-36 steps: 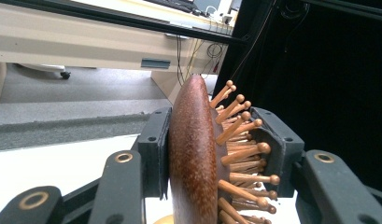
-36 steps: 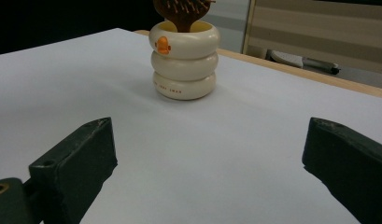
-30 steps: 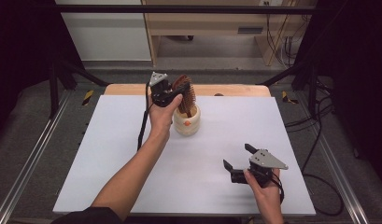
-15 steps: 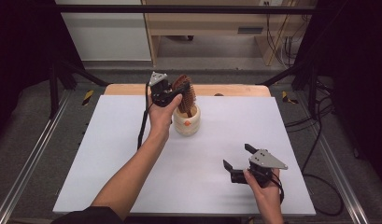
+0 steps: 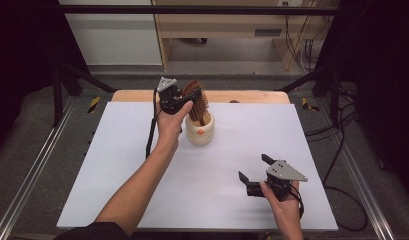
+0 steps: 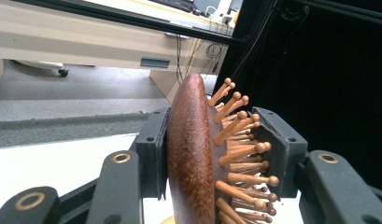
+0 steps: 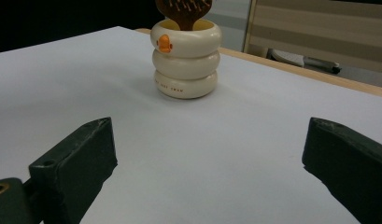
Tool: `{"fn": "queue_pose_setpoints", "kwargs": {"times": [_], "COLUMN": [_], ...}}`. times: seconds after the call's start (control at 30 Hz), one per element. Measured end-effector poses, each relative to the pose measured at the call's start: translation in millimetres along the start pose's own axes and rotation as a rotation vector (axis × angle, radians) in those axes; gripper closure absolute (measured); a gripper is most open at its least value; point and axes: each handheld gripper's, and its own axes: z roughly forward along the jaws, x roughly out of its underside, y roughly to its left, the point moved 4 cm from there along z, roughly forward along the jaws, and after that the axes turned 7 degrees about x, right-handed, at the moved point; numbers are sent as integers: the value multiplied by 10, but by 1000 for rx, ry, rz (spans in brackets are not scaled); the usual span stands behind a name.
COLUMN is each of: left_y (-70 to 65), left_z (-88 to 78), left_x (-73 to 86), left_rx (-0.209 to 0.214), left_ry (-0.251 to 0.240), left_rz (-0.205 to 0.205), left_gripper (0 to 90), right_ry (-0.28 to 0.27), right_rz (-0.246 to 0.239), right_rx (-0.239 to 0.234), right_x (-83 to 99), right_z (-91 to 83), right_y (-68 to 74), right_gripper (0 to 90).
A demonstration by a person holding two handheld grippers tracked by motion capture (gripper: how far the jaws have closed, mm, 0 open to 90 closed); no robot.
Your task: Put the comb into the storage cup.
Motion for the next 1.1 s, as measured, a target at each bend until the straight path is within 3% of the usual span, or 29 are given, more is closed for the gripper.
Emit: {"fn": "queue_pose_setpoints", "kwargs": {"times": [1.1], "left_y": [37], "left_z": [-65], "left_x": [20], "left_rx": [-5], "left_ry": [3], "left_rz": [12], "left_gripper": [478], "right_ry": [-1], "right_rz": [3], "right_rx": [-1], "right_x": [-3], "right_z": [3], "right_y": [-1], "right_gripper": [34]}}
